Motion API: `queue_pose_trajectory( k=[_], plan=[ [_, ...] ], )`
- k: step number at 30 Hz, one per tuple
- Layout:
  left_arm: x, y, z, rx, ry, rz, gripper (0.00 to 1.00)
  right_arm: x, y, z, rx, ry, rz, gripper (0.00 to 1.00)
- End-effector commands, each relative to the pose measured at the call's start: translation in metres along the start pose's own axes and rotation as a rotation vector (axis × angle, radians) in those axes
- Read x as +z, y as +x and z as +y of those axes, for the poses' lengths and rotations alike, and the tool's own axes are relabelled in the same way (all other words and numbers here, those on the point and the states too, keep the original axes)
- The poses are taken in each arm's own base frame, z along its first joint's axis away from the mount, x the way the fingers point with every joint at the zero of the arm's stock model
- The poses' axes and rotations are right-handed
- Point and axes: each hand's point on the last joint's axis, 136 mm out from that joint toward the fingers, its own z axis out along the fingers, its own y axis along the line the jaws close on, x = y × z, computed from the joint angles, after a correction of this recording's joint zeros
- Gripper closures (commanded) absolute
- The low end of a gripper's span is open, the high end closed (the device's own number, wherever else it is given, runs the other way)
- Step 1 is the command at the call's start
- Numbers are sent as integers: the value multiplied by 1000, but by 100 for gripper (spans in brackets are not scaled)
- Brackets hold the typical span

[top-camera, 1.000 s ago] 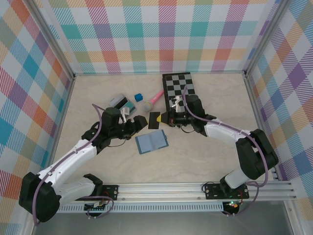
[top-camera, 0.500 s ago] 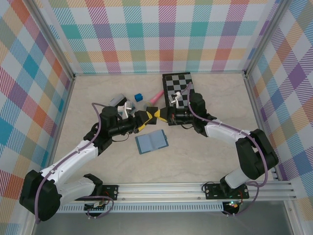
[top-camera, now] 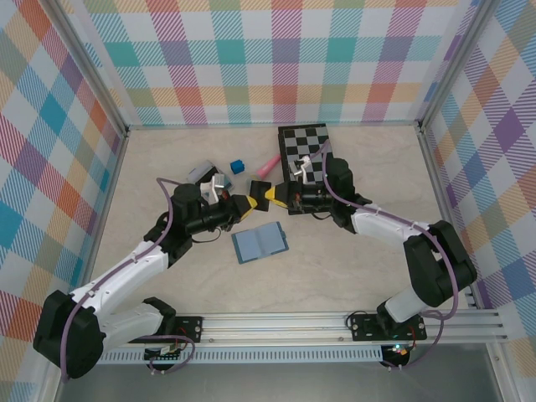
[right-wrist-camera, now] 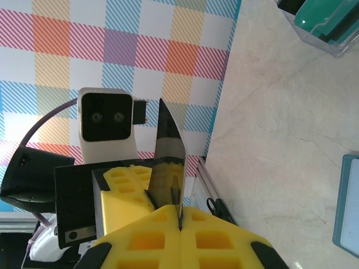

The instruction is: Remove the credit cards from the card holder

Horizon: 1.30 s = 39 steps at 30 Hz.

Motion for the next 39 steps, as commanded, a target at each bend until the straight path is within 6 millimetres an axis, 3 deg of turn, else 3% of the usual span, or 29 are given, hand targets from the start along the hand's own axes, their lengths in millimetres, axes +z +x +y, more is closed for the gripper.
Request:
queue_pose_trajectory(
  k=[1,6,9,12,18,24,28,32,39],
  plan=[
    [-5,-9,-6,65,6,-47,100,-3,1,-12,-20,80,-17,83],
    [-21,-11,32,163,-218,-85,100,-23,-2,-31,-60,270,-96,36],
    [-40,-12,56,251,-423,-74,100,-40,-5,-38,-109,384,-144,19],
    [-55,-18,65,373,-555,-61,100,-61,-10,-49,-169,518,-184,7],
    [-76,-32,57,617,-701,-19,100,-99,-25,-73,-245,723,-254,0],
    [-74,-46,24,869,-650,25,100,-107,-28,-92,-256,771,-242,0],
    [-70,-65,17,977,-656,50,100,-107,-23,-100,-262,755,-230,0],
    [-59,-88,27,1092,-647,112,100,-115,-23,-107,-269,798,-248,0],
    [-55,-153,66,1095,-761,148,100,-129,-24,-109,-256,821,-288,0]
  ],
)
